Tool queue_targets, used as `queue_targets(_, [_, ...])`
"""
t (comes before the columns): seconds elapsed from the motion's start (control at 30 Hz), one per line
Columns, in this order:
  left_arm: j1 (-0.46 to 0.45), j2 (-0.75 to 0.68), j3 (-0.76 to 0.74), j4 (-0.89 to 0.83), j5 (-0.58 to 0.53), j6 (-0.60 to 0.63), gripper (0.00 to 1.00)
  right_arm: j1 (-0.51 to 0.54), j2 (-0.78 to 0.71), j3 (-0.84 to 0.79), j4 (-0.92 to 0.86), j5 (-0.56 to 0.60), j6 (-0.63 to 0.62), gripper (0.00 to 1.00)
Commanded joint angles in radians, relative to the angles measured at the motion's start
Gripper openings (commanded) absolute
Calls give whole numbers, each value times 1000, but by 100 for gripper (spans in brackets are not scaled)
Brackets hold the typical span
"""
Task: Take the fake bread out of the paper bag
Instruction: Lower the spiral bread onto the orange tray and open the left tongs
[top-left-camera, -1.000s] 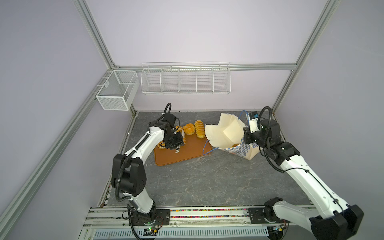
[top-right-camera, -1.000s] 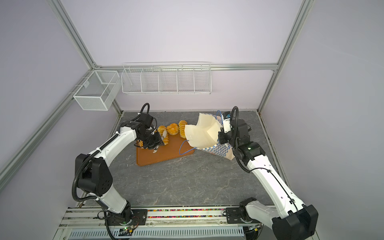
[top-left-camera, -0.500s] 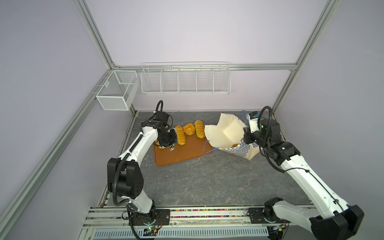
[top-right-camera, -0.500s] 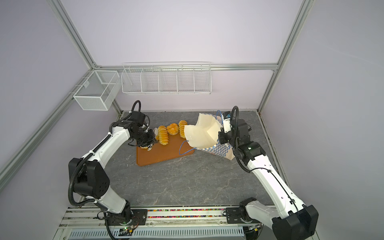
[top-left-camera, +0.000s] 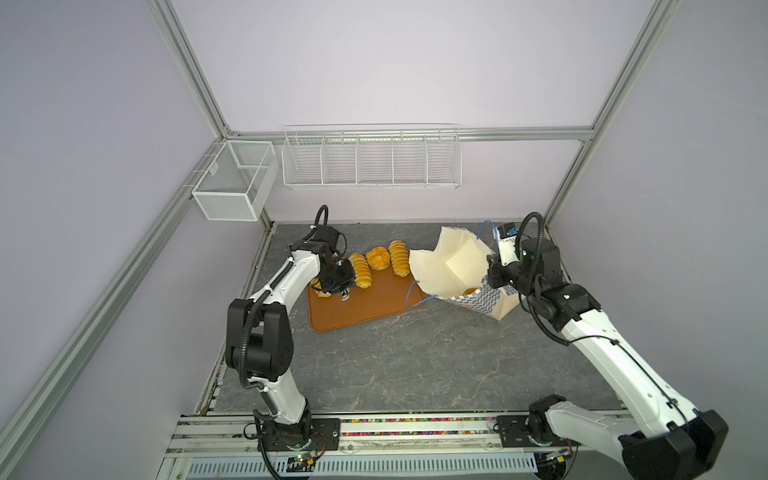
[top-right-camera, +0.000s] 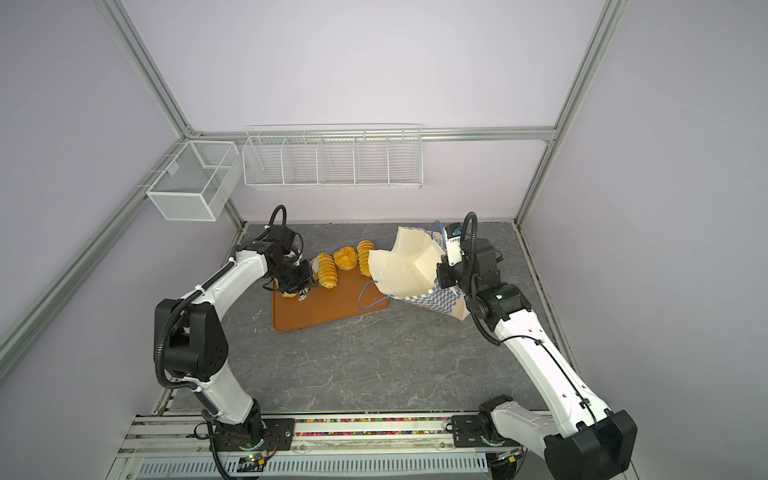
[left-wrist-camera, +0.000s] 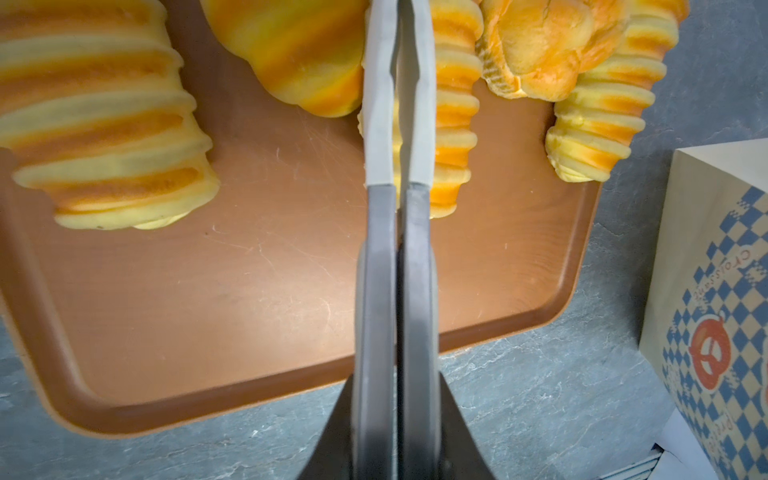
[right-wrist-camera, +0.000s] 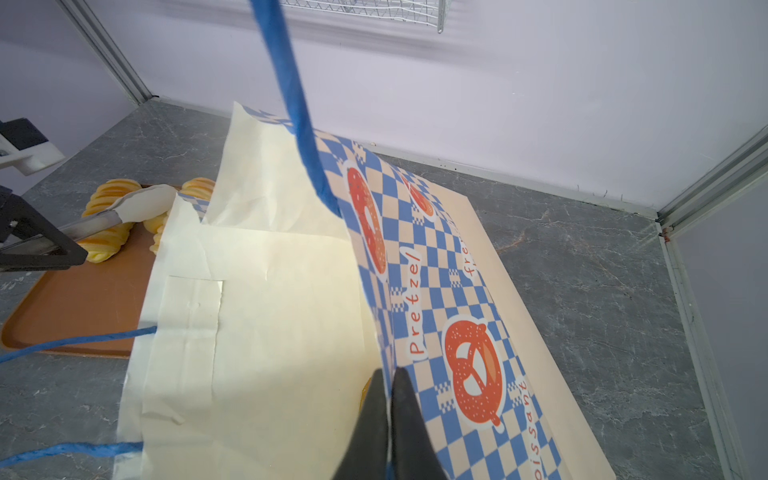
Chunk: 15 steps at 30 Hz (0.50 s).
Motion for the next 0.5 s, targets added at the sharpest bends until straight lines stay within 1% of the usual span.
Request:
queue_targets(0.0, [19,-5,-21,-15,-43,11,0,-9,6,8,-37,4,-5,7])
queue_targets(0.1, [22,-1,-29,-15,-41,18,0,-8,17,14,-35,-1,-3,7])
queue_targets(0.23, [18,-13,-44,10,14,7,0,-8,22,14,-30,-4,-3,7])
queue_targets(0.47, [-42,10,-24,22,68,-3,0,-7,18,14,-21,-30,-24,7])
